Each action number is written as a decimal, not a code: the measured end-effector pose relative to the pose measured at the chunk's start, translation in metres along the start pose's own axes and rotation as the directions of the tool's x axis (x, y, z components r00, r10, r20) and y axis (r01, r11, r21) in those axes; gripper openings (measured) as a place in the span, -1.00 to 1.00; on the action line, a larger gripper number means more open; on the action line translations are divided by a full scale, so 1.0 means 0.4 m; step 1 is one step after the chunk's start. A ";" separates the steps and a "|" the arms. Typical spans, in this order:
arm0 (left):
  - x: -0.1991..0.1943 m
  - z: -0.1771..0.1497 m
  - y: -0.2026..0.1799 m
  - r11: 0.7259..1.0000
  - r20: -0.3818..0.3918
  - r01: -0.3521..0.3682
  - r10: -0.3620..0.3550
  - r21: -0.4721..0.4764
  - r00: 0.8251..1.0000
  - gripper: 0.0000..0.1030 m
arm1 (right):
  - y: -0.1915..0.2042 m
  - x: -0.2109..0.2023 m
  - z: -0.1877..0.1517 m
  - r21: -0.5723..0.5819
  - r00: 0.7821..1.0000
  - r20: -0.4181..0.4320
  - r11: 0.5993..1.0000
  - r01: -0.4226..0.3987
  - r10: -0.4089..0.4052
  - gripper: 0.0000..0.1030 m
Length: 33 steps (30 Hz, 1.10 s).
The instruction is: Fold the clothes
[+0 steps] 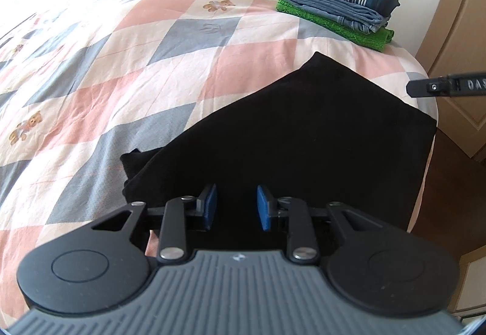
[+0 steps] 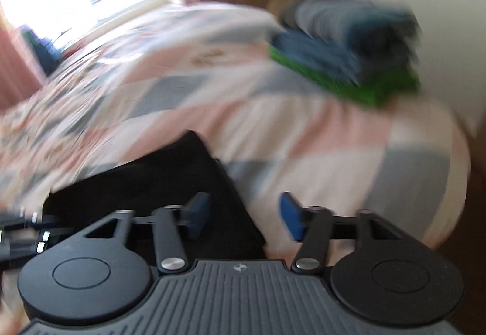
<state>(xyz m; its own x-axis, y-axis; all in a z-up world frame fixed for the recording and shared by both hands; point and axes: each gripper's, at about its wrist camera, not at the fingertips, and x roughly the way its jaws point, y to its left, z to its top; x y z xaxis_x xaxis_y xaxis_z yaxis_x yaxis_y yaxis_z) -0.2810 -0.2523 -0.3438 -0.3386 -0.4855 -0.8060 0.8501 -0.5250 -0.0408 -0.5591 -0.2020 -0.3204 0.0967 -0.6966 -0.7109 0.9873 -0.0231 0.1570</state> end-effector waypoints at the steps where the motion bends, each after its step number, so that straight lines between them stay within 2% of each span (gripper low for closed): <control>1: 0.003 0.002 -0.001 1.000 0.000 0.005 -0.005 -0.003 1.000 -0.54 | 0.019 0.006 -0.007 -0.030 1.000 -0.011 0.999 -0.018 0.017 -0.79; 2: 0.005 0.004 0.000 1.000 0.001 0.012 -0.012 -0.012 1.000 -0.54 | 0.028 0.018 -0.016 -0.042 0.999 -0.028 0.999 -0.024 0.023 -1.00; 3: 0.007 0.005 0.002 1.000 0.001 0.019 -0.019 -0.022 1.000 -0.54 | 0.034 0.032 -0.026 -0.050 0.999 -0.044 0.998 -0.027 0.025 -1.00; 5: 0.013 0.006 0.005 0.999 0.004 0.025 -0.024 -0.027 1.000 -0.54 | 0.031 0.061 -0.047 -0.073 0.997 -0.069 0.997 0.029 -0.034 -1.00; 9: 0.032 0.004 -0.006 0.999 0.012 0.034 -0.034 -0.010 0.999 -0.54 | -0.021 0.142 -0.090 -0.008 0.989 -0.149 1.000 0.020 -0.021 -1.00; 13: 0.042 0.019 -0.026 1.000 0.009 0.018 -0.018 0.015 1.000 -0.54 | -0.044 0.174 -0.096 0.009 0.989 -0.149 1.000 0.007 -0.006 -1.00; 16: -0.009 0.026 0.018 0.994 0.035 0.086 -0.084 -0.069 0.996 -0.55 | -0.054 0.172 -0.091 0.023 0.986 -0.169 1.000 0.000 0.004 -1.00; 18: -0.039 0.015 0.075 0.988 0.030 0.071 -0.067 -0.138 0.997 -0.56 | -0.068 0.168 -0.088 0.075 0.984 -0.178 0.997 -0.012 0.025 -1.00; 20: -0.057 -0.003 0.134 0.972 0.014 0.083 -0.082 -0.218 0.997 -0.74 | -0.085 0.165 -0.068 0.154 0.978 -0.202 0.988 -0.028 0.059 -1.00; 22: -0.064 -0.025 0.173 0.954 0.000 0.095 -0.099 -0.285 0.995 -0.73 | -0.095 0.156 -0.043 0.223 0.970 -0.226 0.974 -0.041 0.092 -1.00; 23: -0.068 -0.036 0.182 0.949 -0.008 0.088 -0.095 -0.304 0.995 -0.73 | -0.086 0.148 -0.026 0.218 0.968 -0.232 0.975 -0.041 0.092 -0.91; 24: -0.074 -0.046 0.183 0.948 -0.009 0.078 -0.085 -0.308 0.996 -0.68 | -0.075 0.138 -0.008 0.206 0.967 -0.237 0.978 -0.040 0.089 -0.69; 27: -0.097 -0.084 0.184 0.939 0.013 0.087 -0.088 -0.333 0.996 -0.44 | -0.003 0.095 0.063 0.088 0.972 -0.210 0.992 -0.085 0.102 -0.35; 29: -0.095 -0.104 0.191 0.925 0.008 0.098 -0.103 -0.367 0.995 -0.43 | 0.057 0.091 0.116 0.036 0.959 -0.220 0.984 -0.176 0.180 -0.35; 30: -0.089 -0.111 0.197 0.917 0.008 0.108 -0.114 -0.384 0.993 -0.45 | 0.092 0.100 0.141 0.012 0.942 -0.239 0.971 -0.238 0.234 -0.37; 31: -0.084 -0.118 0.204 0.909 0.007 0.118 -0.125 -0.400 0.992 -0.46 | 0.134 0.120 0.164 -0.017 0.920 -0.267 0.953 -0.304 0.288 -0.37; 33: -0.074 -0.128 0.216 0.897 0.027 0.139 -0.141 -0.420 0.990 -0.45 | 0.223 0.170 0.206 -0.066 0.864 -0.330 0.904 -0.422 0.379 -0.51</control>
<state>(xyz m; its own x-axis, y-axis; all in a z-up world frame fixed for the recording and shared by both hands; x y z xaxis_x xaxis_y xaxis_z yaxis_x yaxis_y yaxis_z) -0.1767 -0.2474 -0.3538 -0.4659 -0.4256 -0.7758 0.8846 -0.2454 -0.3966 -0.4749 -0.3104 -0.2984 0.4996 -0.3744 -0.7812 0.8603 0.3204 0.3966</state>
